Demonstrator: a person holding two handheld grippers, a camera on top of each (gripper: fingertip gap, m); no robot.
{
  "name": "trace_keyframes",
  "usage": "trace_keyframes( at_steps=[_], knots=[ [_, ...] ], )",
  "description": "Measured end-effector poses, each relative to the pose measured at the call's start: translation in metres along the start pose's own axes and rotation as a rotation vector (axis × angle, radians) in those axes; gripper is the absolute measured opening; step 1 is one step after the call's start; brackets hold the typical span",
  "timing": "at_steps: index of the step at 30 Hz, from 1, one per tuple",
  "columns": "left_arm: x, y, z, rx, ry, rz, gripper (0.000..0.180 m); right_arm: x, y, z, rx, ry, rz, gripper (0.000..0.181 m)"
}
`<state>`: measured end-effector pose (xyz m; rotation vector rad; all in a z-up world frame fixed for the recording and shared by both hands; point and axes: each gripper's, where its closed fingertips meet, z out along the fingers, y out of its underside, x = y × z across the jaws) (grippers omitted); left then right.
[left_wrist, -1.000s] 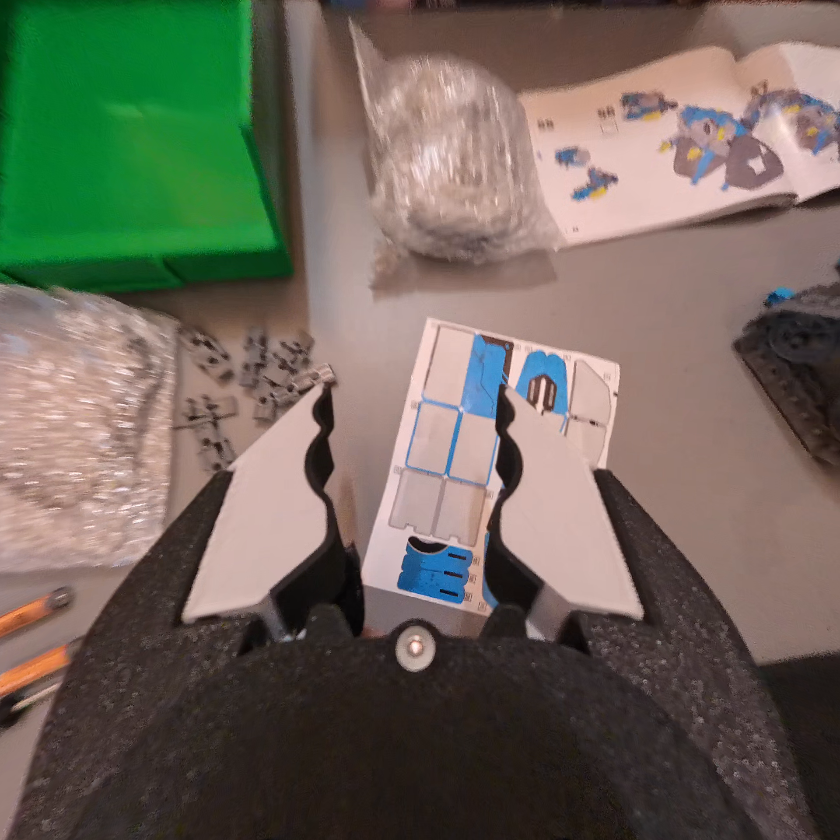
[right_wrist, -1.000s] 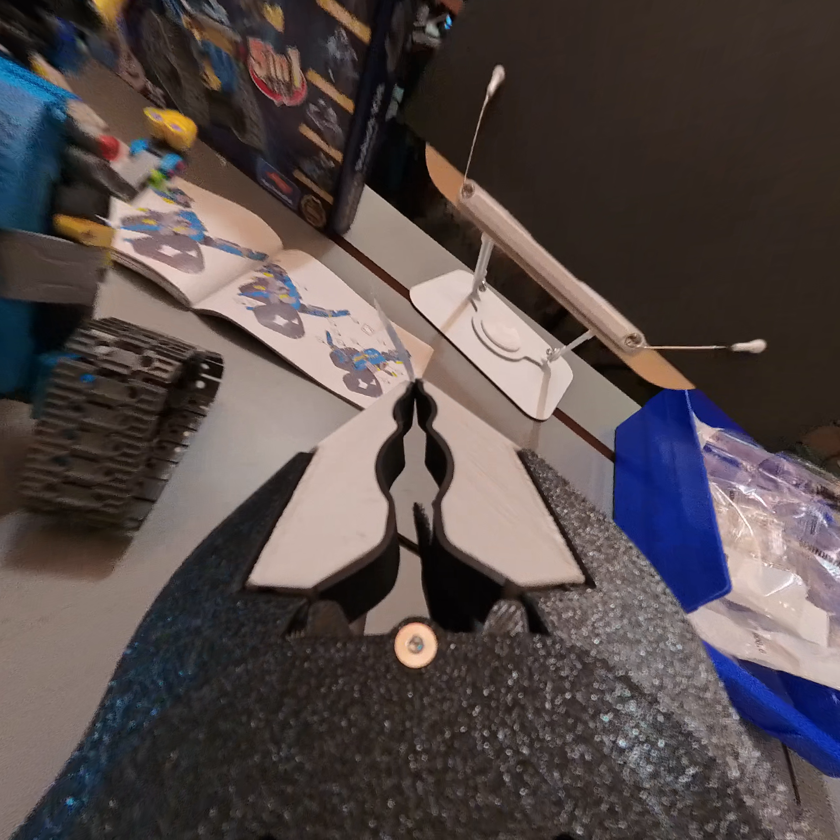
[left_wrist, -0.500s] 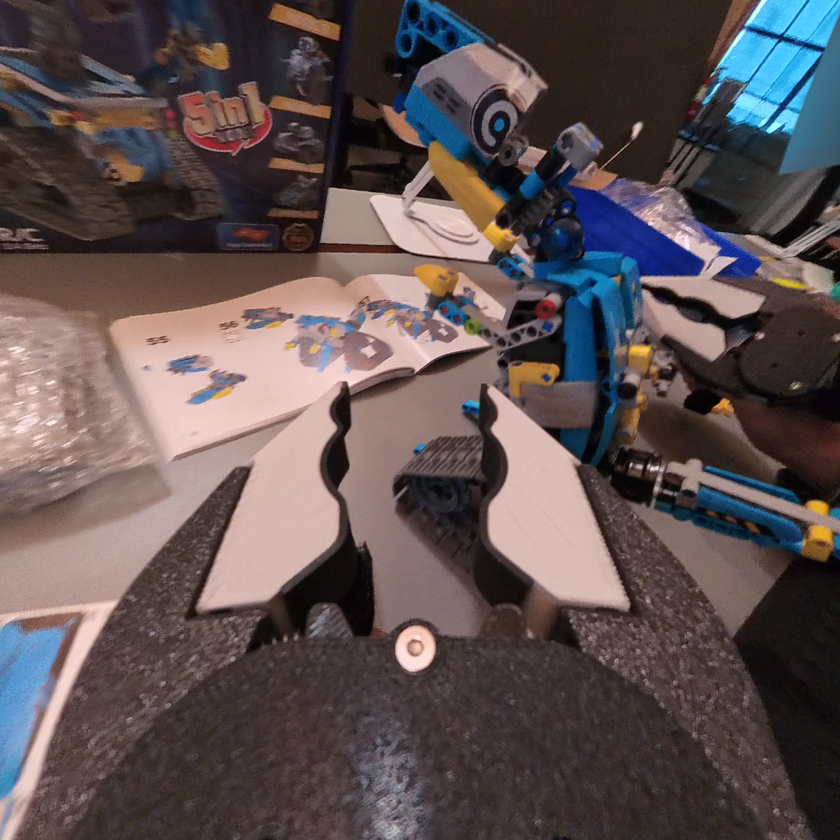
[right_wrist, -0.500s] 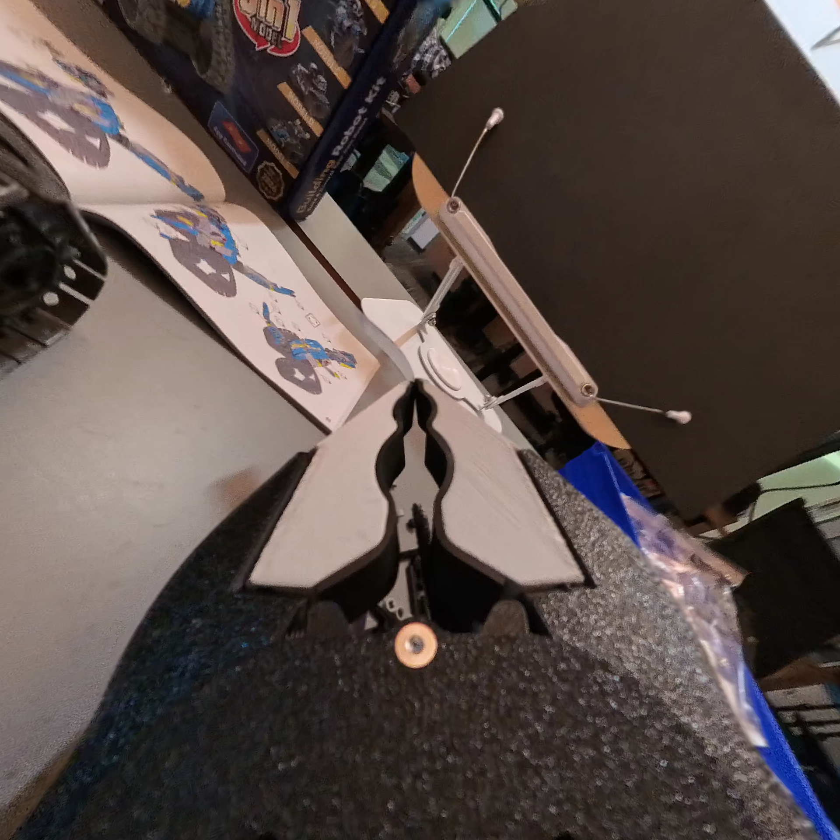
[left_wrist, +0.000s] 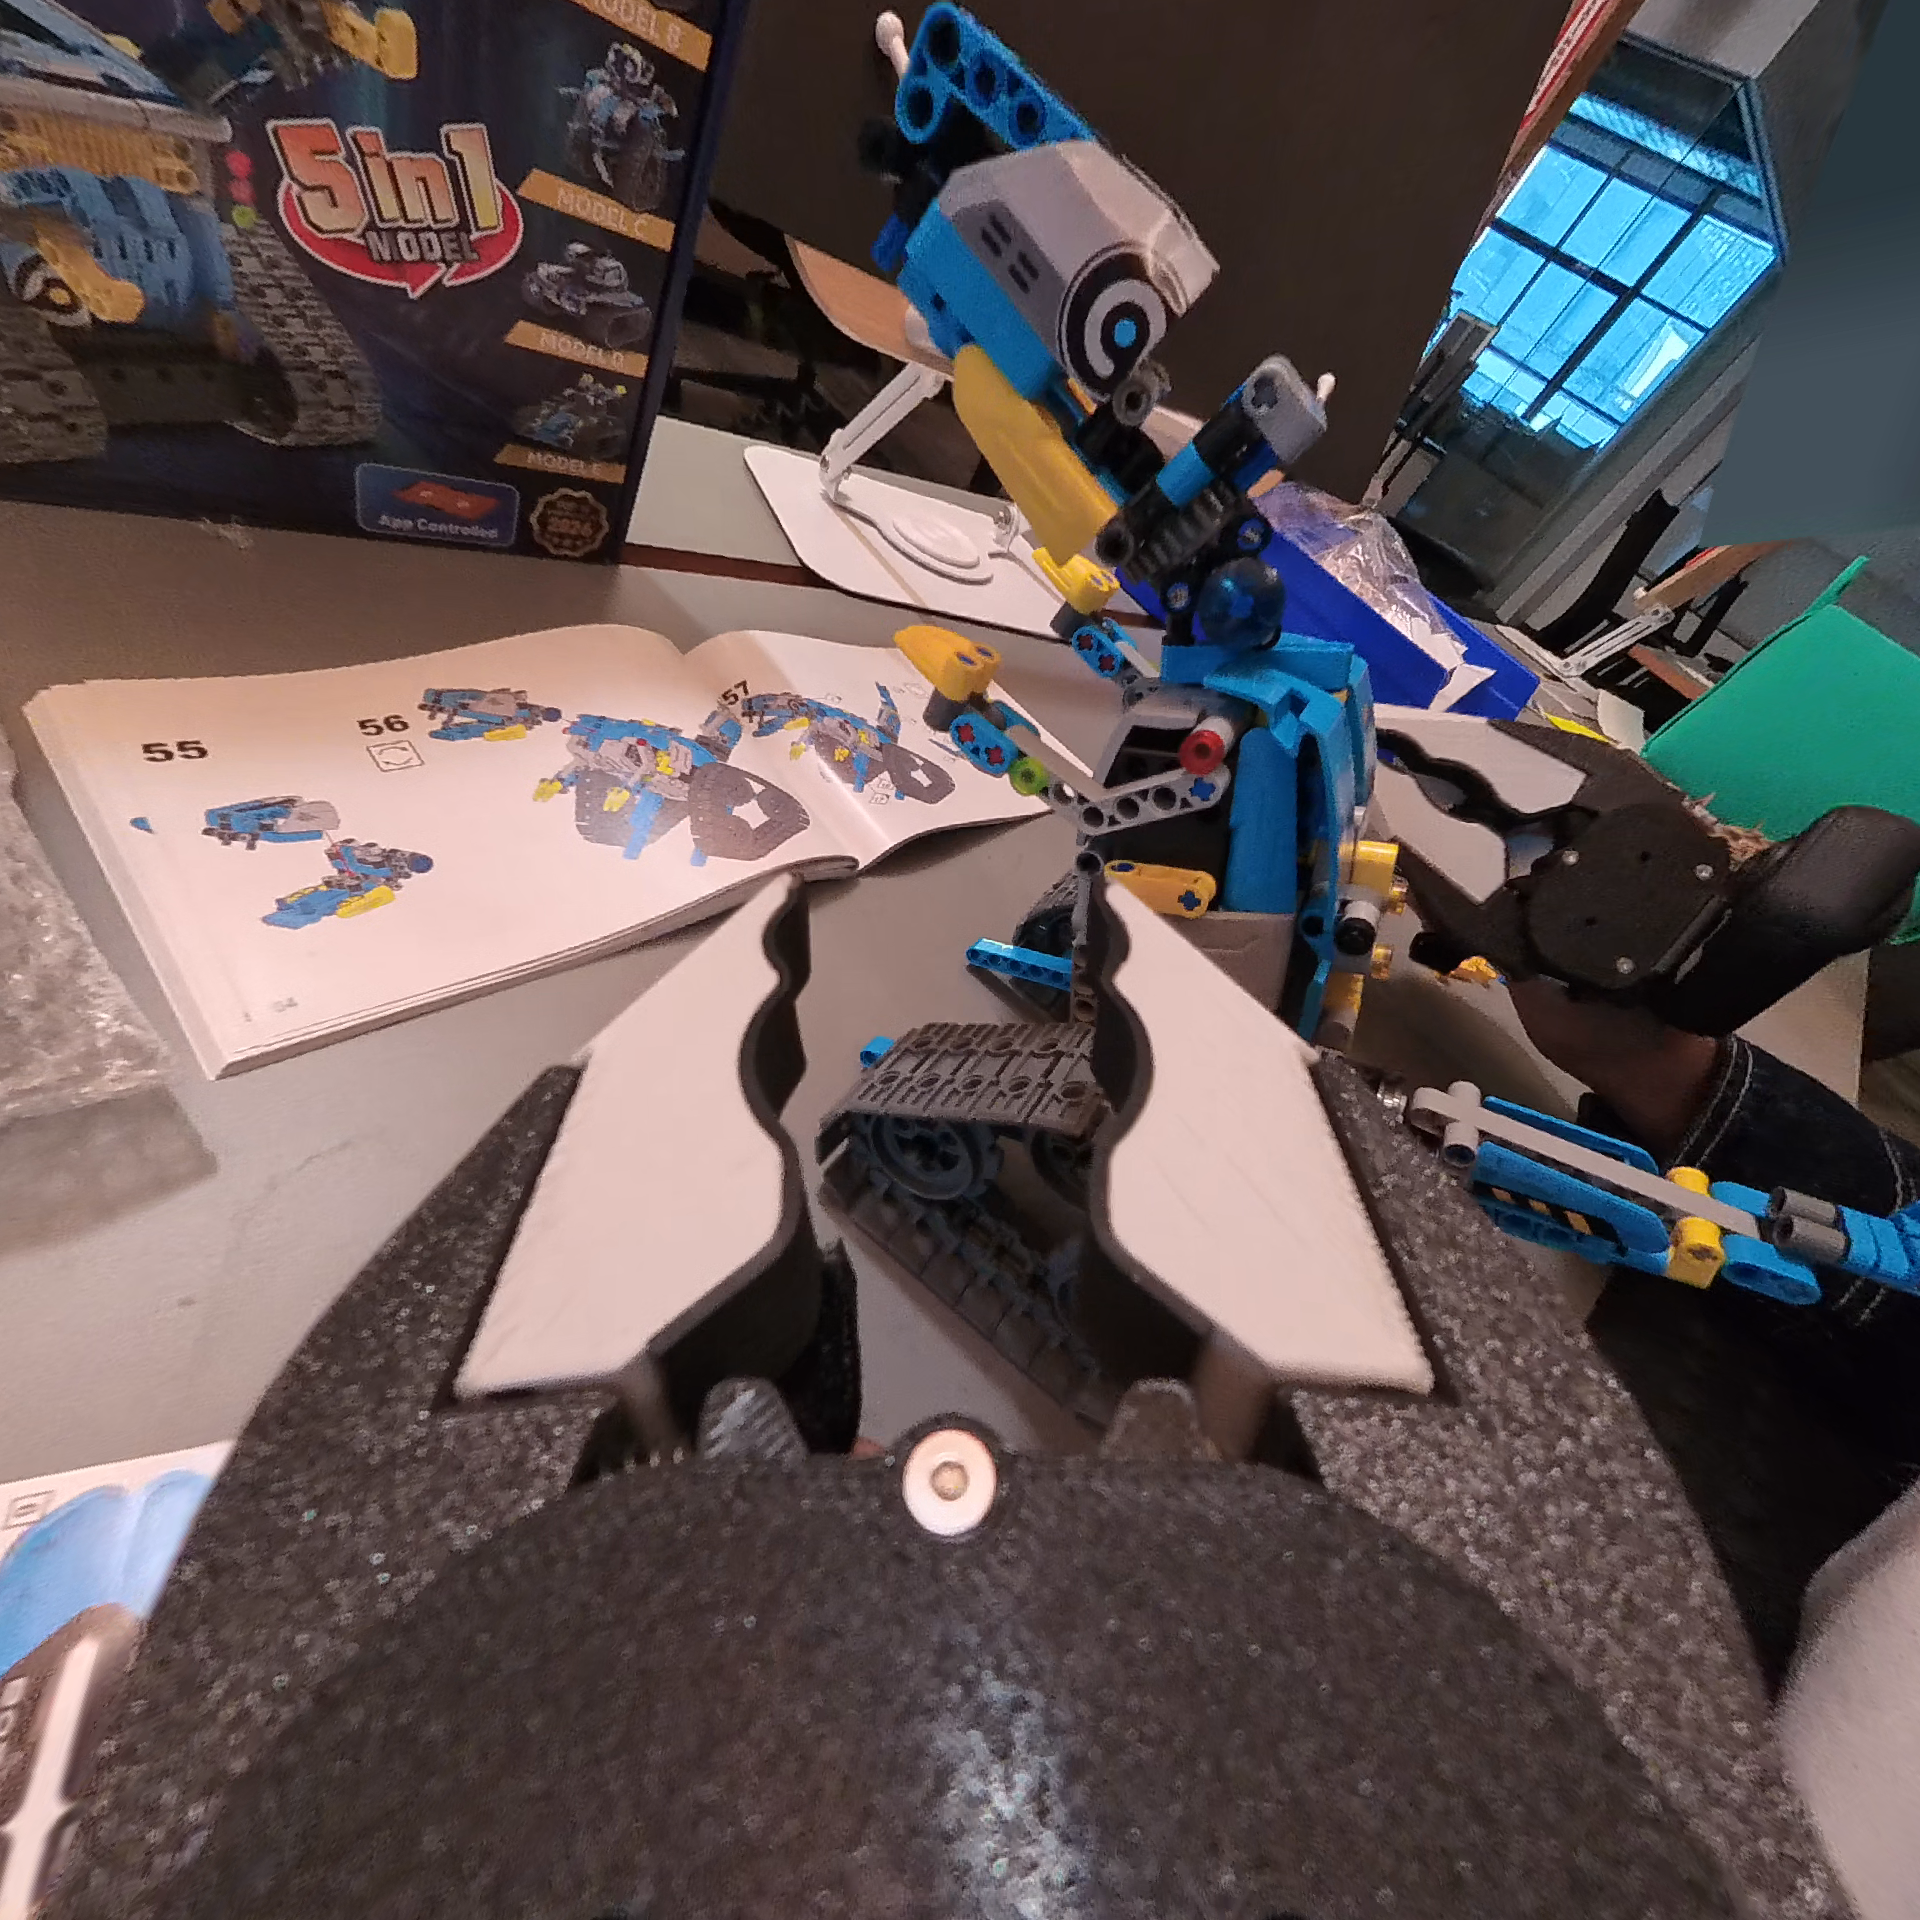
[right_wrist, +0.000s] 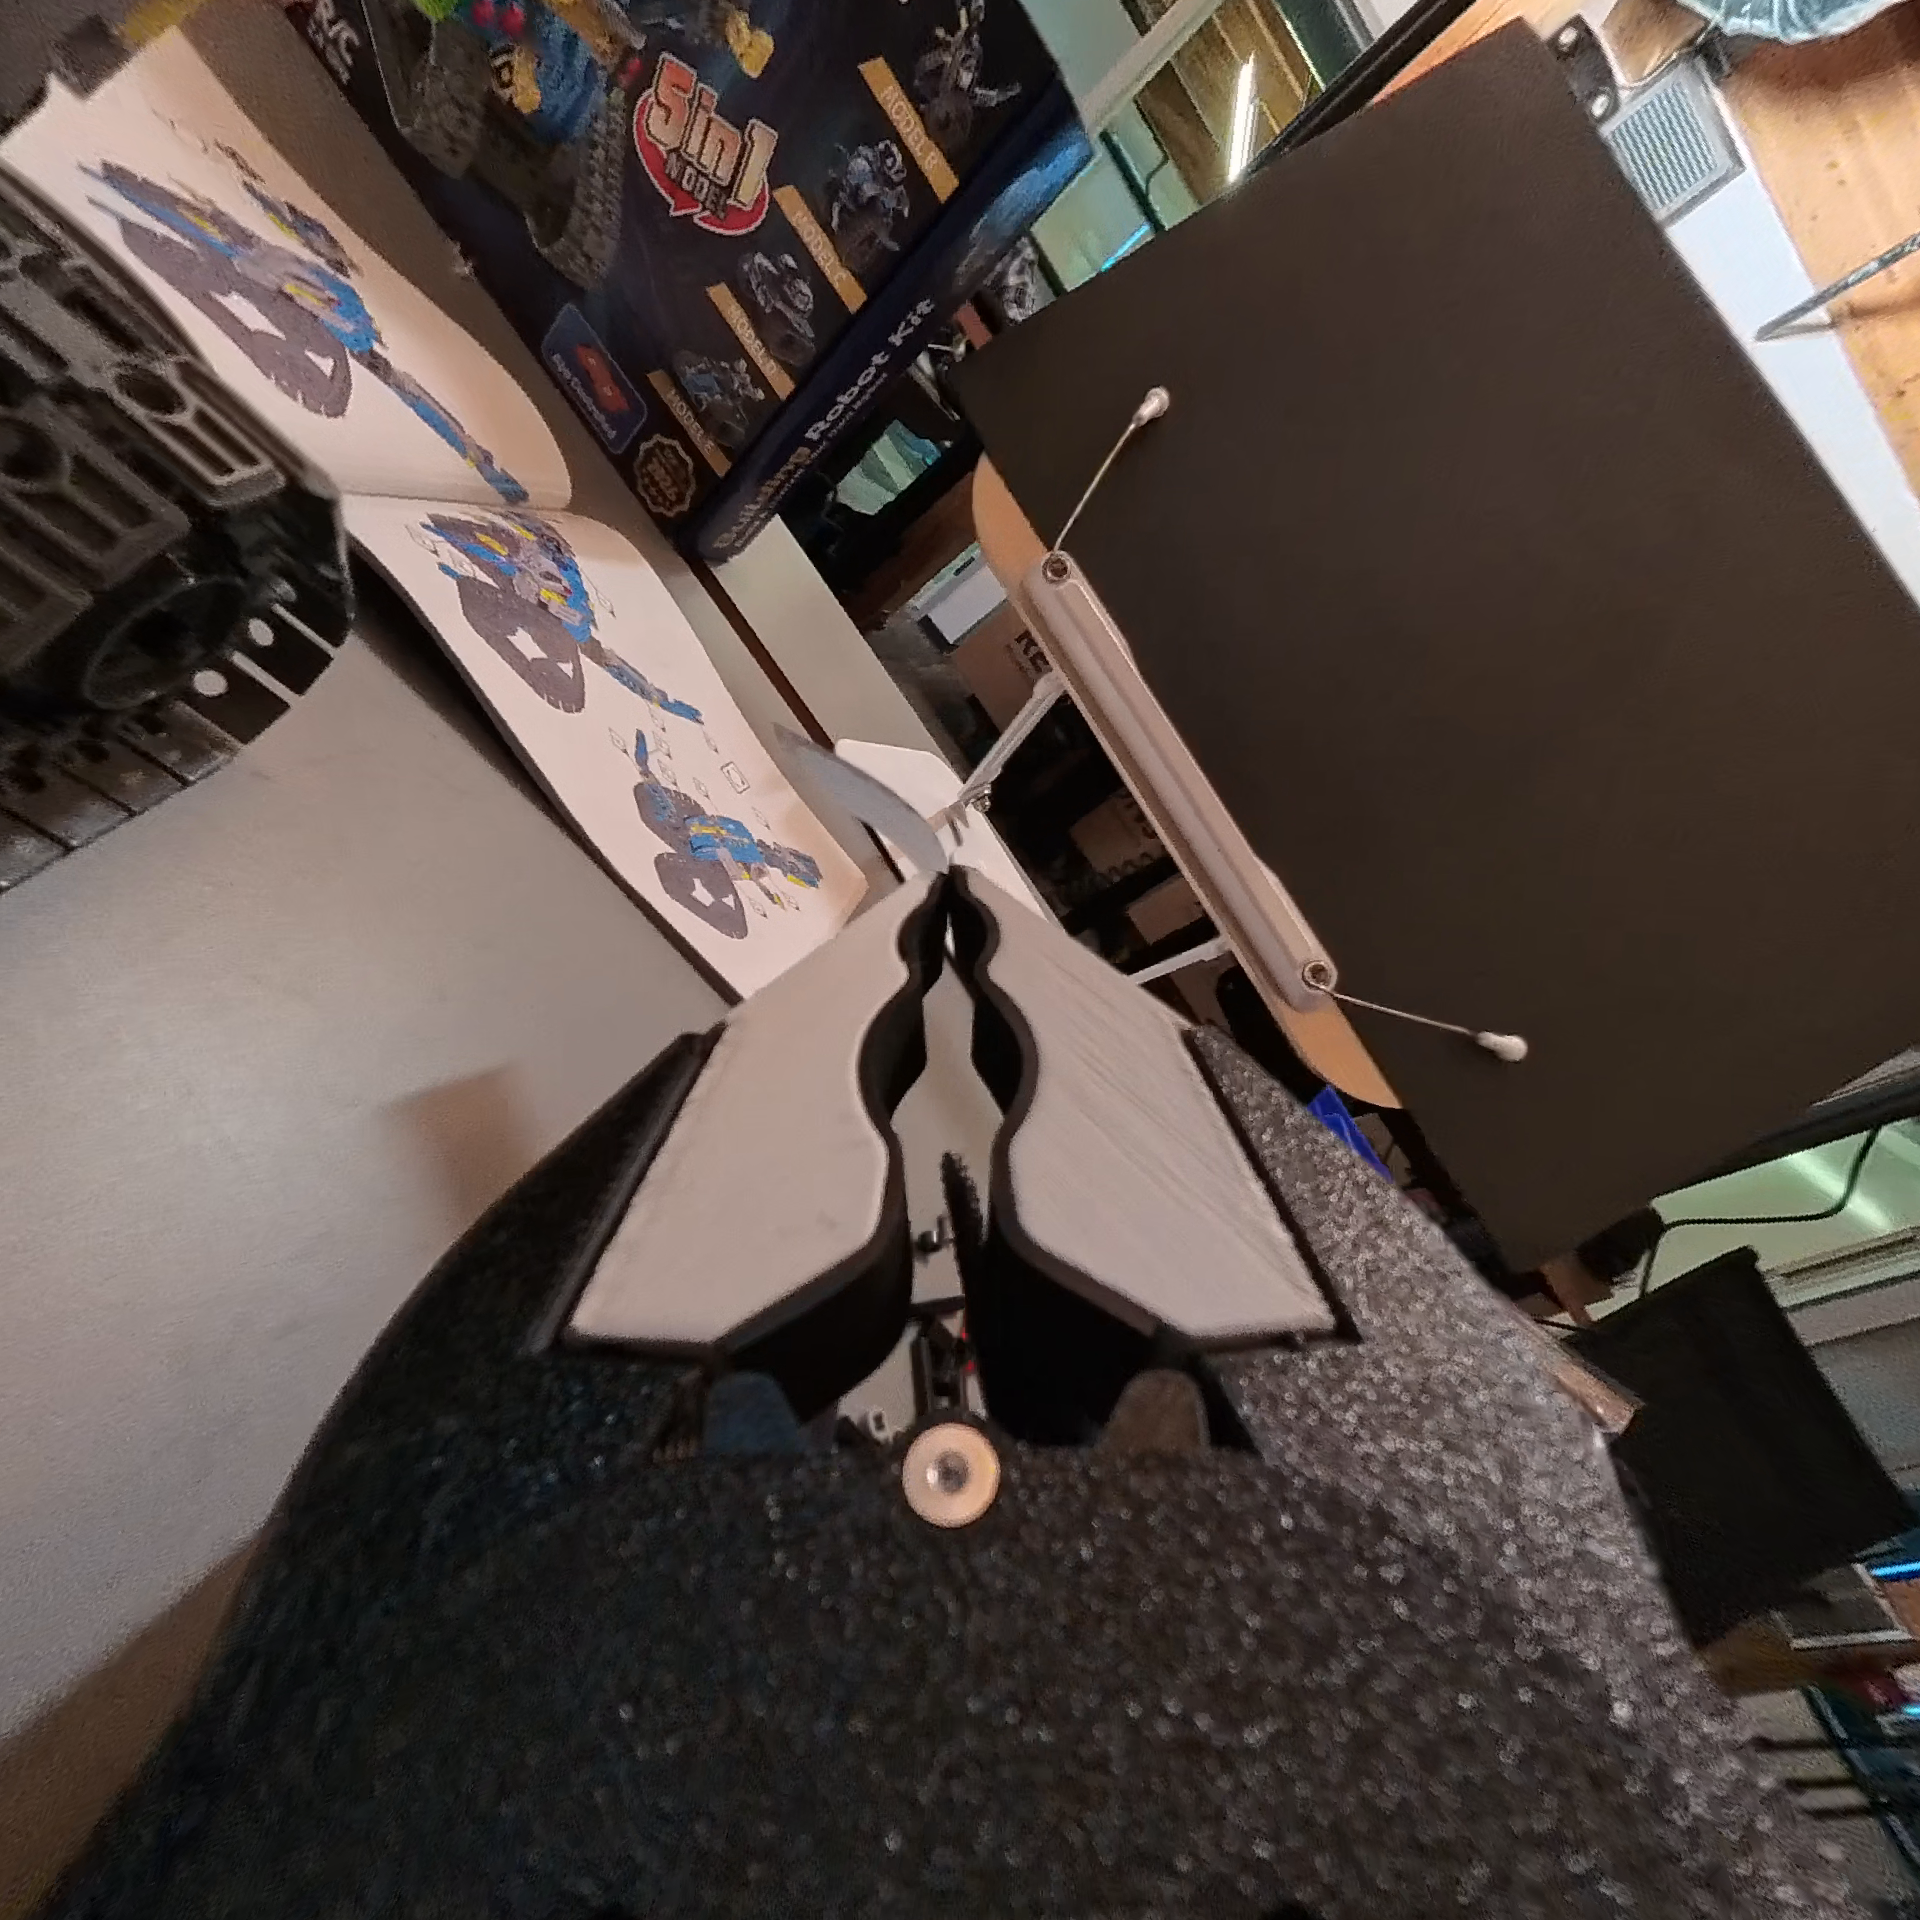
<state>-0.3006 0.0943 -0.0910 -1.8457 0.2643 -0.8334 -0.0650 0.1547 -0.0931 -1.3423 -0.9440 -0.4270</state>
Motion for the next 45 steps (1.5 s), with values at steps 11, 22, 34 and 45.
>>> trace_keyframes(
  at_steps=[11,22,34,45],
  knots=[
    [0.003,0.006,0.003,0.015,-0.005,0.038,0.050,-0.001,-0.002,0.000,0.008,-0.015,0.051,0.000],
    [0.010,0.000,0.002,0.003,0.039,0.032,0.048,0.001,-0.012,-0.003,0.061,-0.005,0.058,0.000],
    [0.155,-0.099,-0.030,-0.524,0.715,0.073,0.044,0.021,-0.134,-0.079,0.536,0.136,-0.338,0.000],
    [0.203,-0.055,-0.033,-1.070,1.081,0.035,0.042,0.024,-0.211,-0.151,0.825,0.105,-0.532,0.000]
  ],
)
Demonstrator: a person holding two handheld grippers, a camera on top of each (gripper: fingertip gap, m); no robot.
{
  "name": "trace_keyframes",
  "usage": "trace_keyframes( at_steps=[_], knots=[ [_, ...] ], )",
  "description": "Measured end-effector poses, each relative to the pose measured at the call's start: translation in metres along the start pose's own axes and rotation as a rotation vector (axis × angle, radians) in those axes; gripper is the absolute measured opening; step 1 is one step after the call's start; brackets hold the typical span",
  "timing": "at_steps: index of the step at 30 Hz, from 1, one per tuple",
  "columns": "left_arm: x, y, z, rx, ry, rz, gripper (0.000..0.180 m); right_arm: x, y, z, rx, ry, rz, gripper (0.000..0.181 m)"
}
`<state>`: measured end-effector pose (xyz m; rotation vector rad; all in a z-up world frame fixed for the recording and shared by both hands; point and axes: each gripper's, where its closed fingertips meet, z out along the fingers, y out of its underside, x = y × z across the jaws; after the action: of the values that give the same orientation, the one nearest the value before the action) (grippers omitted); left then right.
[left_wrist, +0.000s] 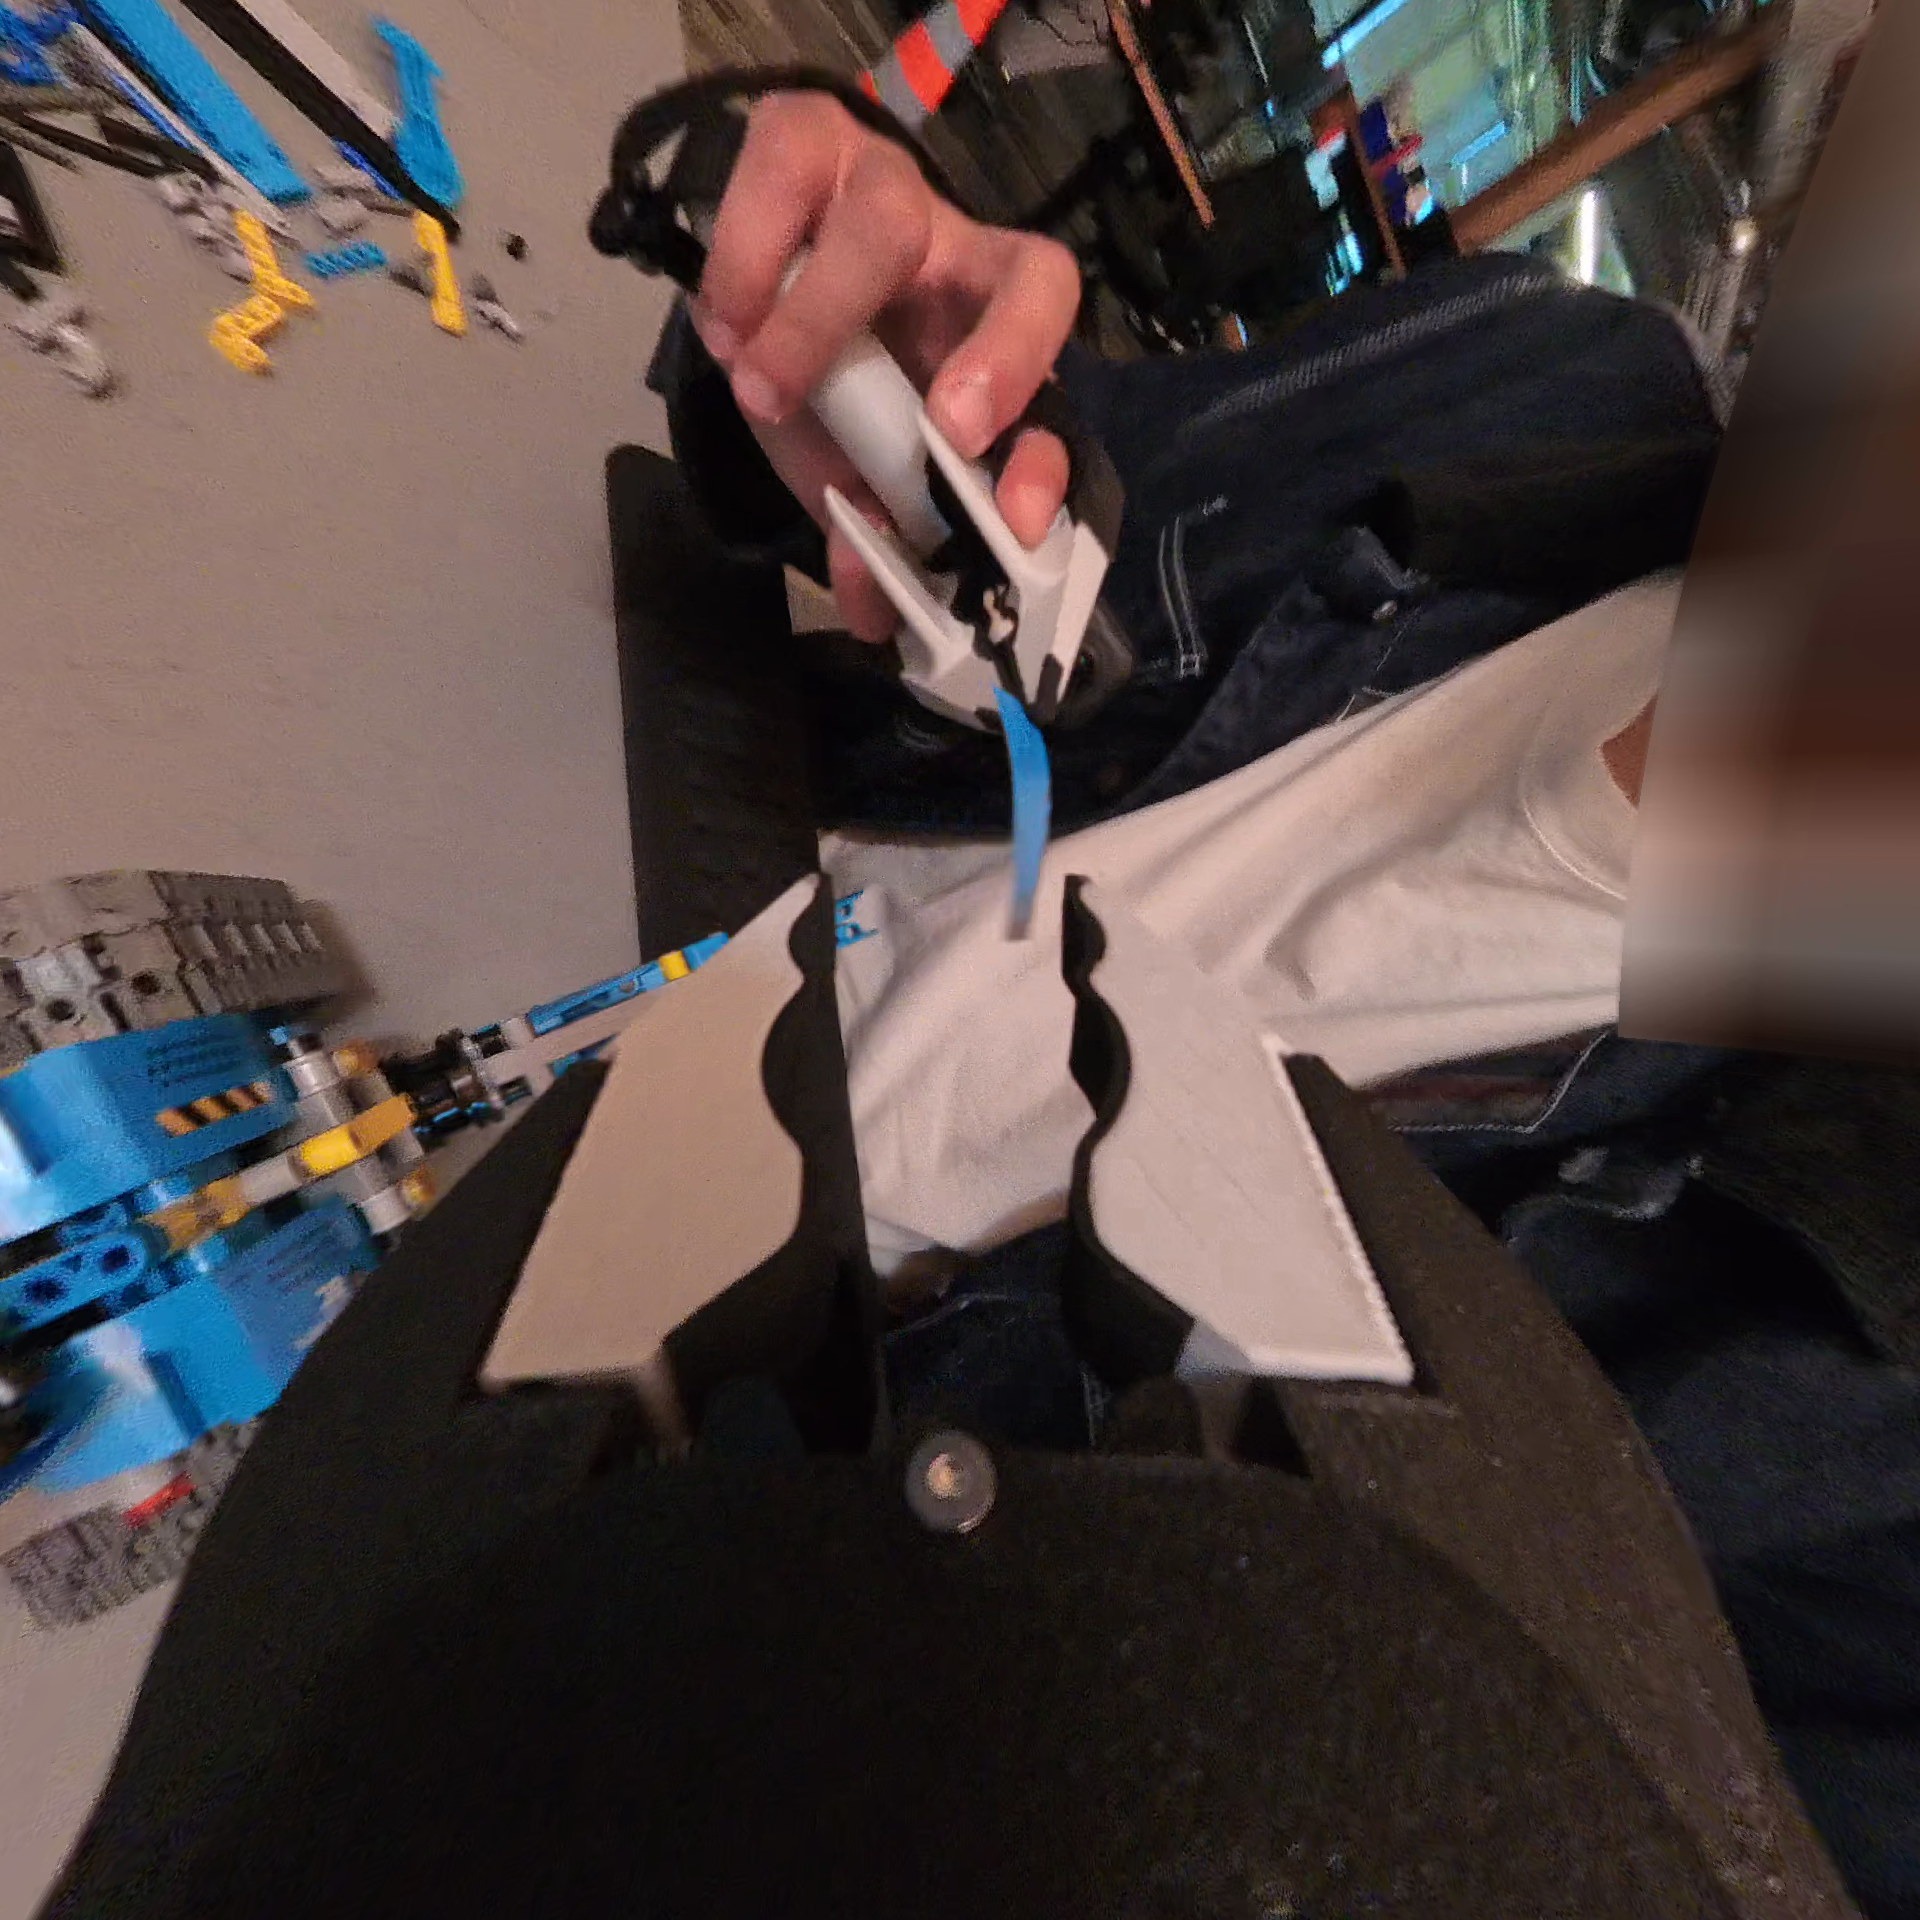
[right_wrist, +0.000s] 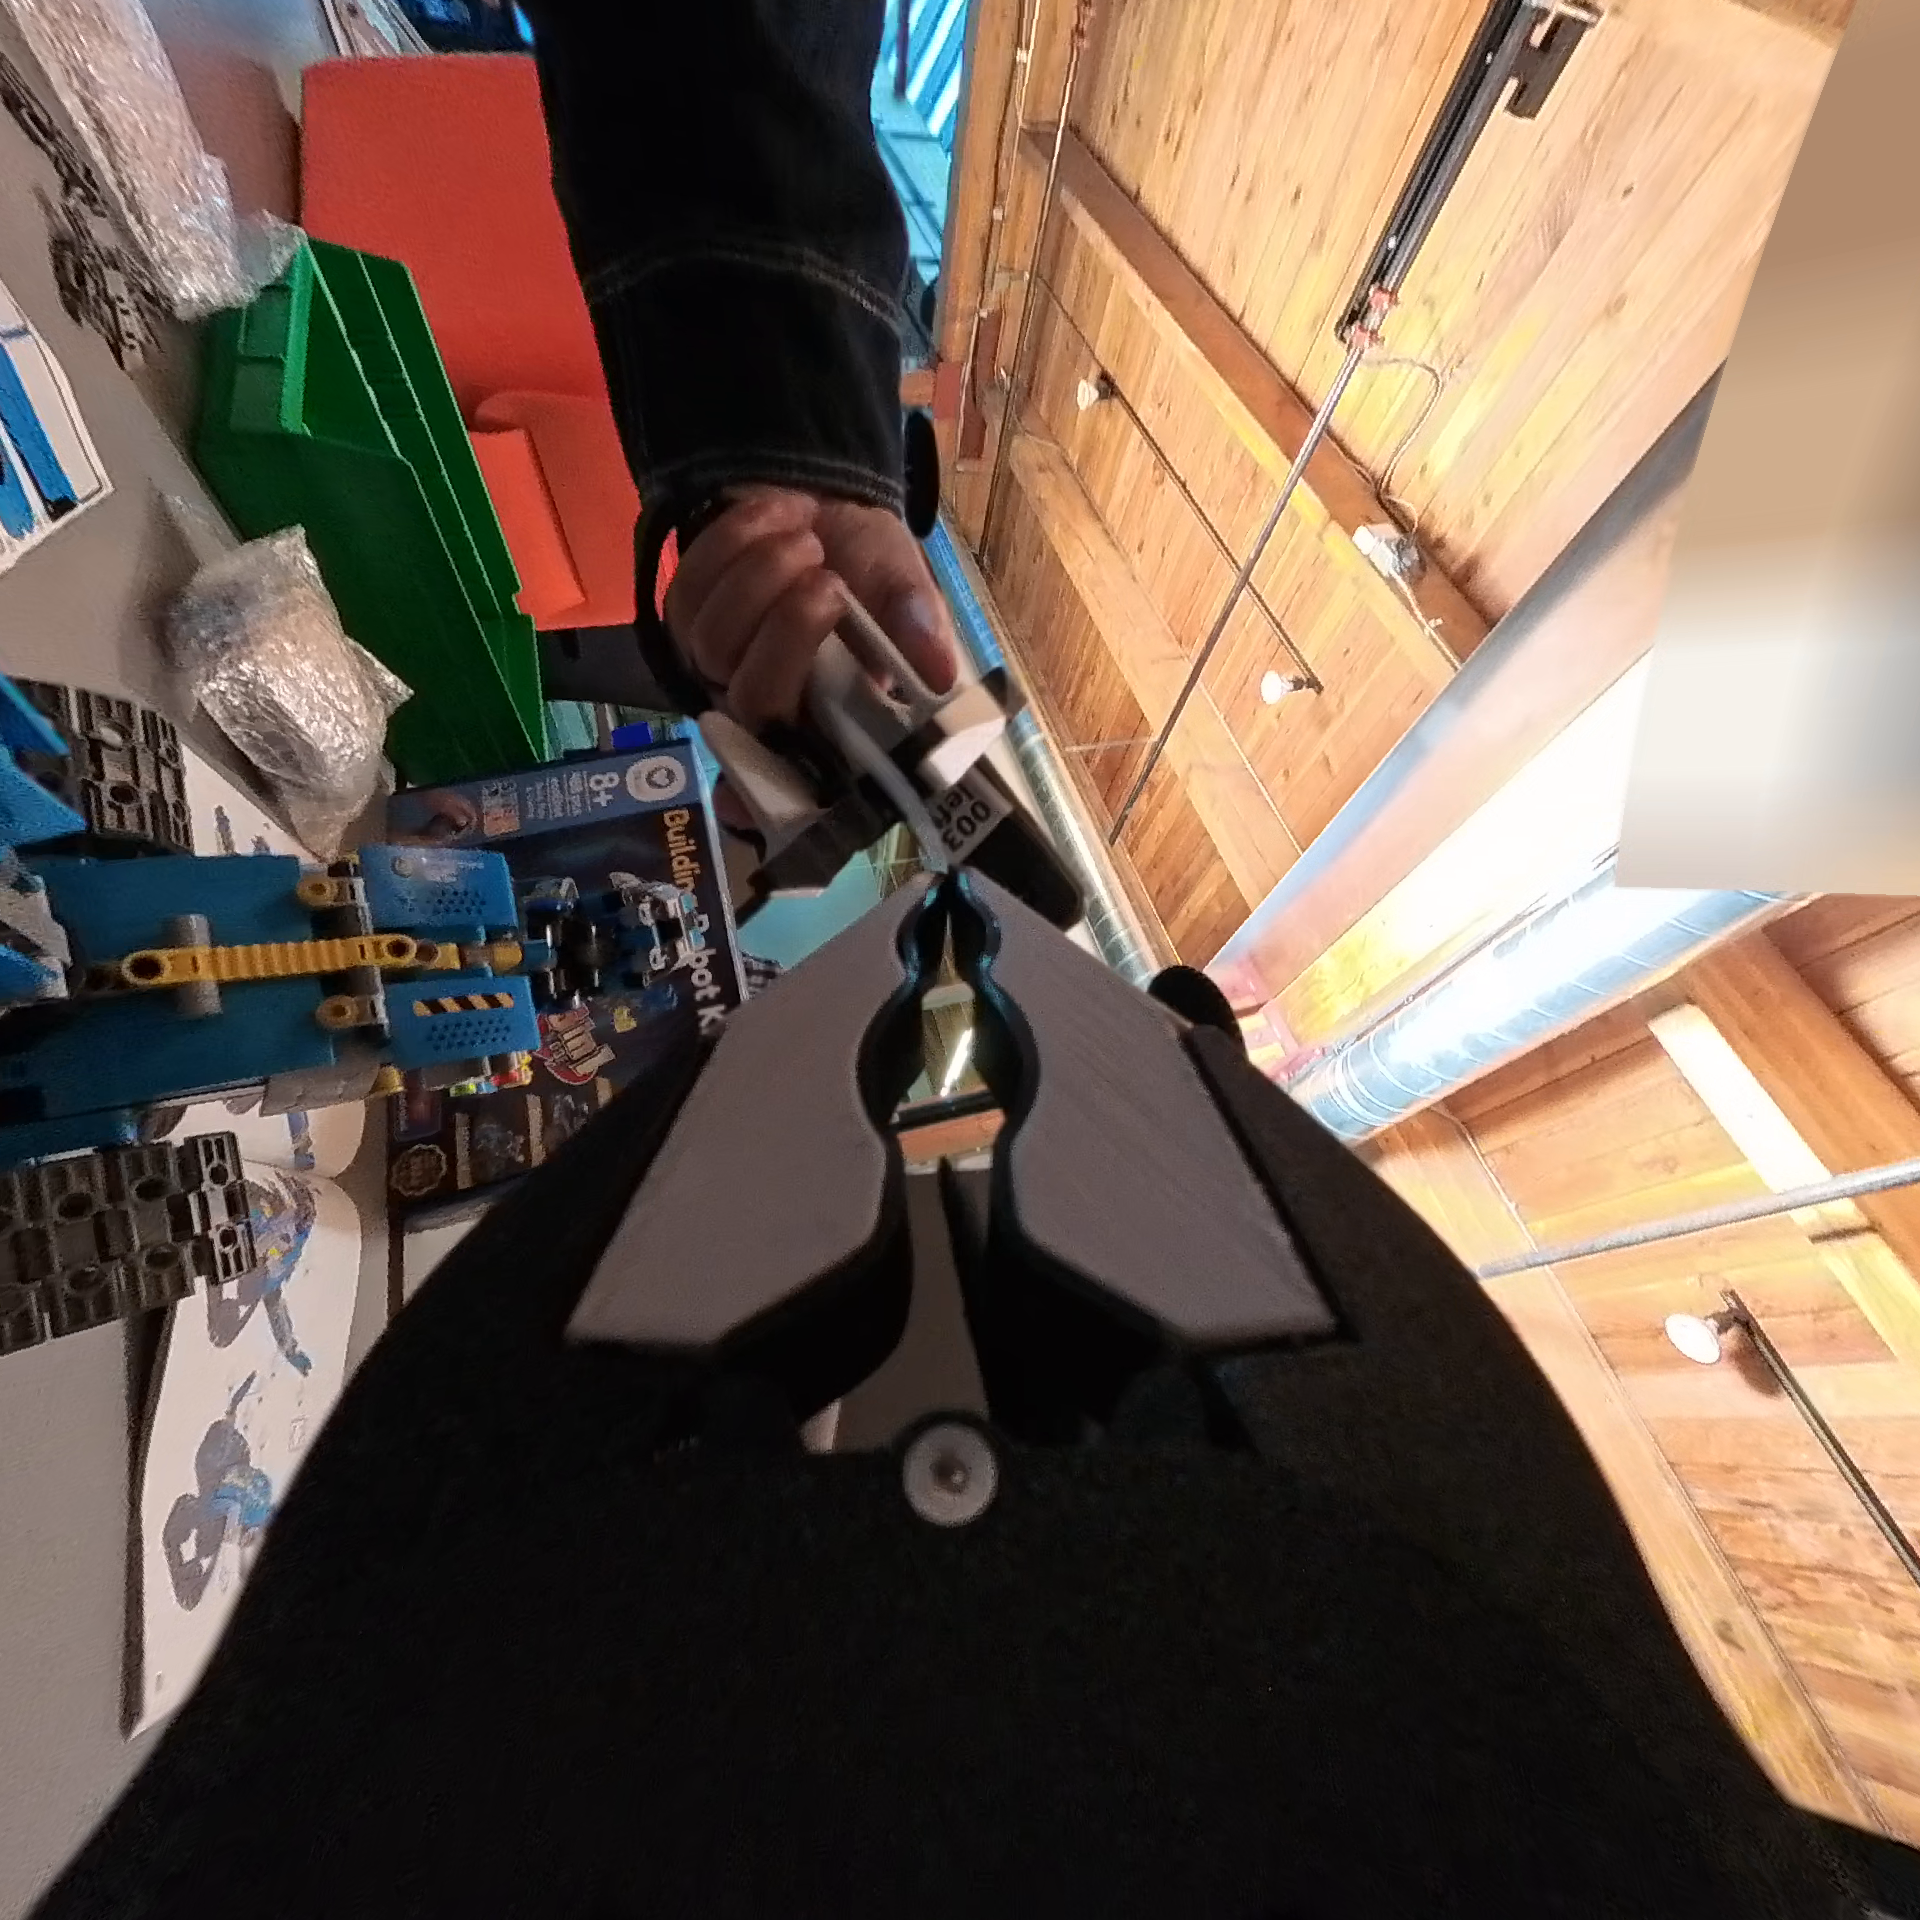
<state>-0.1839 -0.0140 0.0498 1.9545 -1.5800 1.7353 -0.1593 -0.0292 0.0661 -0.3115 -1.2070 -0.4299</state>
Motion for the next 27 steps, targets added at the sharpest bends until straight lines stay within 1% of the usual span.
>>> trace_keyframes(
  at_steps=[2,5,9,13,16,17,18,19,22,23,24,26,27],
  knots=[
    [0.003,0.002,0.009,-0.002,0.003,0.042,0.029,0.003,-0.005,0.000,0.019,-0.005,-0.001,0.000],
    [0.009,0.001,0.014,0.031,0.004,0.056,0.011,-0.001,-0.008,-0.002,0.032,-0.034,-0.015,0.000],
    [0.013,0.004,0.014,0.062,0.014,0.045,0.000,-0.011,-0.010,-0.004,0.040,-0.066,-0.034,0.000],
    [0.011,0.006,0.012,0.092,-0.030,0.074,0.000,-0.016,-0.007,-0.003,0.029,-0.072,-0.025,0.000],
    [0.009,0.010,0.014,0.104,-0.081,0.115,0.000,-0.024,0.000,0.000,-0.008,-0.103,0.076,0.000],
    [0.007,0.010,0.014,0.112,-0.109,0.135,0.000,-0.021,0.002,0.001,-0.021,-0.085,0.135,0.000],
    [0.005,0.011,0.014,0.121,-0.137,0.152,0.000,-0.020,0.006,0.002,-0.039,-0.082,0.216,0.012],
    [0.002,0.012,0.014,0.132,-0.169,0.168,0.000,-0.023,0.009,0.003,-0.054,-0.111,0.306,0.030],
    [-0.005,0.009,0.006,0.211,-0.256,0.205,0.000,-0.017,0.018,0.000,-0.059,-0.137,0.588,0.044],
    [-0.008,0.008,0.002,0.248,-0.284,0.212,0.000,-0.017,0.021,-0.001,-0.060,-0.158,0.701,0.043],
    [-0.011,0.007,-0.002,0.280,-0.325,0.234,0.000,-0.024,0.026,-0.001,-0.079,-0.212,0.848,0.043],
    [-0.015,0.005,-0.006,0.353,-0.406,0.303,0.000,-0.036,0.042,0.001,-0.135,-0.292,1.171,0.057],
    [-0.016,0.004,-0.008,0.395,-0.441,0.322,0.000,-0.042,0.044,0.001,-0.131,-0.342,1.353,0.054]
  ],
)
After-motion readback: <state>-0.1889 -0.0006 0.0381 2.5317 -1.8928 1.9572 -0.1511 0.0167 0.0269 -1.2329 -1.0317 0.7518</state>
